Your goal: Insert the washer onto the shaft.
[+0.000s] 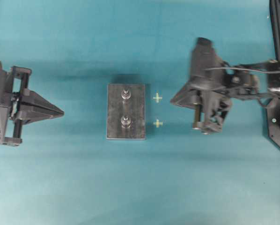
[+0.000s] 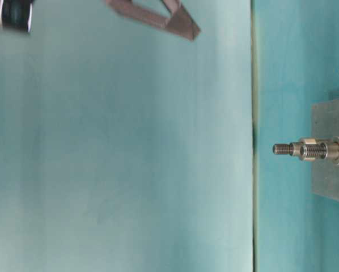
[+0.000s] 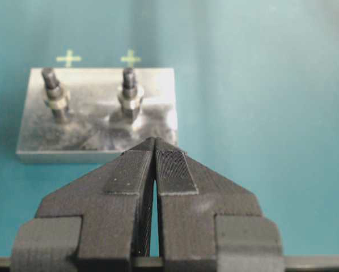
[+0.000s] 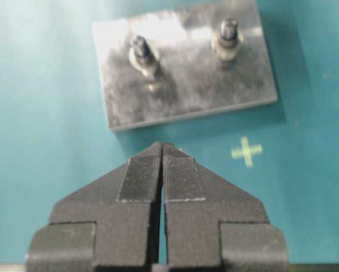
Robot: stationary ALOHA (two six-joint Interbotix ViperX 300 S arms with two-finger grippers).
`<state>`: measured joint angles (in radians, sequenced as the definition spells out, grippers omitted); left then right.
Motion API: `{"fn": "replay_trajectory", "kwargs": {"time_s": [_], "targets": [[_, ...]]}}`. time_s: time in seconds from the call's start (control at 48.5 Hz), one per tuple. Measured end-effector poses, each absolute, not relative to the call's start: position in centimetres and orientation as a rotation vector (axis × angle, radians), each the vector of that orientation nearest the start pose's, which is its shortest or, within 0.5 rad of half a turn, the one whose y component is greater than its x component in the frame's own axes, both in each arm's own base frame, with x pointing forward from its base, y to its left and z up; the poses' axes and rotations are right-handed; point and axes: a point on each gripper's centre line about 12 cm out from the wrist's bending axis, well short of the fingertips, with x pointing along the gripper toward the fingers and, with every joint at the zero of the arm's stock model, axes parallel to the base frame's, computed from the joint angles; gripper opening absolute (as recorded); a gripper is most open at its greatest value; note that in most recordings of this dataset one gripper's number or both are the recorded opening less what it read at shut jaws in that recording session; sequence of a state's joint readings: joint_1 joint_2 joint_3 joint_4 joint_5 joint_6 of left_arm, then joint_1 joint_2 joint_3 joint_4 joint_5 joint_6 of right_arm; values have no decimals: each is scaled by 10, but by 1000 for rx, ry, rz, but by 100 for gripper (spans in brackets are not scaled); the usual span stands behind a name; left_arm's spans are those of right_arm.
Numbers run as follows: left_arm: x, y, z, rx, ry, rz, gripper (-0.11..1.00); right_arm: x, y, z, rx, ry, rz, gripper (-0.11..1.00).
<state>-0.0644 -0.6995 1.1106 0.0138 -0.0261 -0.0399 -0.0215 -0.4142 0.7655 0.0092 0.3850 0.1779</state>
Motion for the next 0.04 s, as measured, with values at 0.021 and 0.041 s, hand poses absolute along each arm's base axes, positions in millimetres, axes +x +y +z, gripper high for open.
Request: {"fn": "replay_trajectory", "kwargs": {"time_s": [0.021, 0.041], "targets": [[236, -15, 231, -16, 384, -58, 0, 300, -6, 243, 187, 714, -84, 1], [235, -15, 231, -17, 383, -58, 0, 298, -6, 242, 187, 699, -83, 1]]}}
